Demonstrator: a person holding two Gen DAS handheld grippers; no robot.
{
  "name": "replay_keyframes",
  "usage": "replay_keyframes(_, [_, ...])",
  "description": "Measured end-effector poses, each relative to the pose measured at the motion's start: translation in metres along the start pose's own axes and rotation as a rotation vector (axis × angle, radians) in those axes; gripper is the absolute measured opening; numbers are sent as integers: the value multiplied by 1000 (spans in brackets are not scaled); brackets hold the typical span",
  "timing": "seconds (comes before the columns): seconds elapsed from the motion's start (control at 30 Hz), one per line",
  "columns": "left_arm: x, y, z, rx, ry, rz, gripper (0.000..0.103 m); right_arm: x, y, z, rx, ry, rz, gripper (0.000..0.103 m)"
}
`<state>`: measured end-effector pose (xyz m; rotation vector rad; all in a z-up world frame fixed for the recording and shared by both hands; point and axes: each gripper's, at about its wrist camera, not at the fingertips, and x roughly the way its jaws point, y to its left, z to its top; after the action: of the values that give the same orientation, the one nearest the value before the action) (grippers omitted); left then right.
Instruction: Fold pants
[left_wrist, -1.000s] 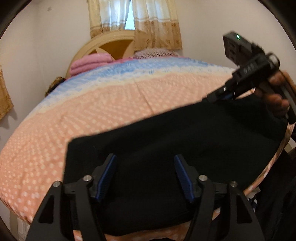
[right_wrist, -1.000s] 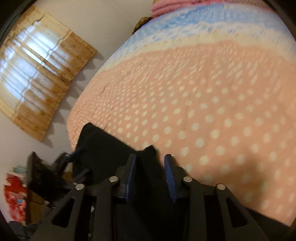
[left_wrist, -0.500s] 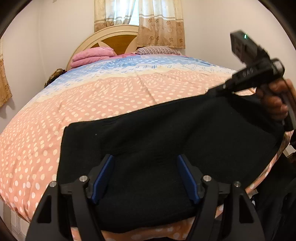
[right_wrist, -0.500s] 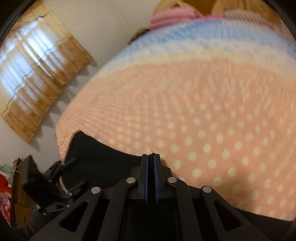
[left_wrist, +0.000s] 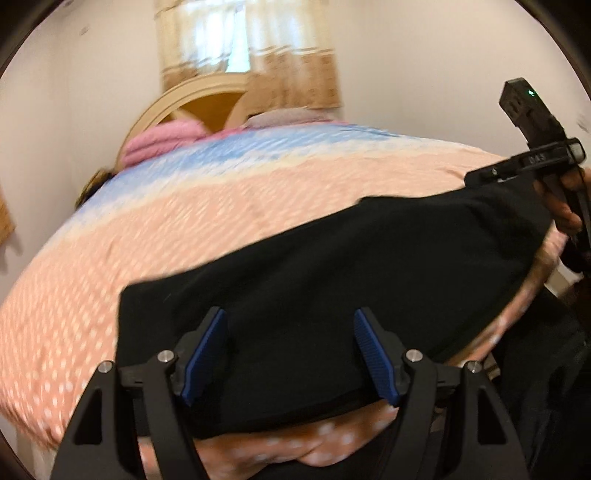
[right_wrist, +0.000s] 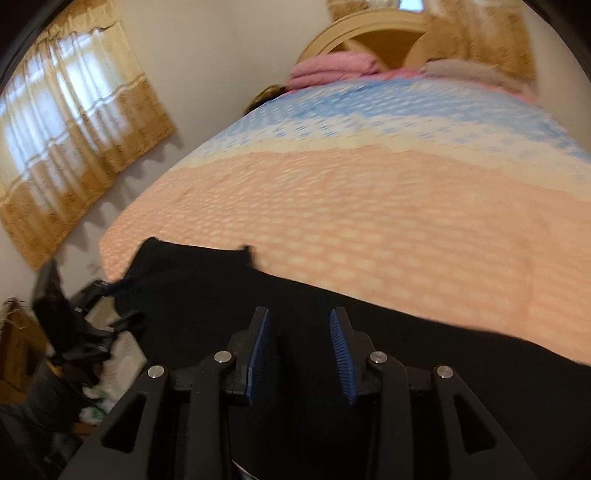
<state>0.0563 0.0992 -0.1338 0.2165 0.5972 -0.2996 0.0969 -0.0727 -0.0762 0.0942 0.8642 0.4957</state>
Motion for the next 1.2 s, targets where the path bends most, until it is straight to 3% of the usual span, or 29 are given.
replay_keyframes(0.13, [4, -31, 11, 97, 3, -47, 75, -63, -59, -20, 107, -91, -126, 36])
replay_keyframes(0.2, [8, -40, 13, 116, 8, -46, 77, -107, -103, -32, 205, -167, -228, 36])
replay_keyframes(0.43, [23, -51, 13, 108, 56, -64, 77, -227, -236, -71, 516, -334, -563, 36])
replay_keyframes(0.53, [24, -47, 9, 76, 76, -69, 77, -245, -274, -77, 574, -323, -640, 36])
replay_keyframes(0.63, [28, -40, 7, 26, 94, -78, 77, -243, -306, -79, 626, -282, -599, 36])
replay_keyframes(0.77, [31, -30, 6, -48, 104, -94, 78, -233, -326, -82, 670, -259, -432, 36])
replay_keyframes(0.8, [32, -29, 6, -56, 106, -93, 78, -229, -326, -82, 671, -245, -415, 30])
replay_keyframes(0.87, [32, -29, 5, -64, 108, -96, 78, -227, -322, -80, 661, -251, -438, 10])
replay_keyframes(0.9, [32, -28, 5, -65, 108, -96, 78, -227, -319, -78, 650, -257, -444, 6])
replay_keyframes(1.1, [33, -30, 5, -64, 107, -94, 80, -243, -303, -64, 584, -342, -492, 2])
replay_keyframes(1.2, [33, -29, 4, -68, 104, -96, 81, -235, -312, -66, 590, -296, -563, 2])
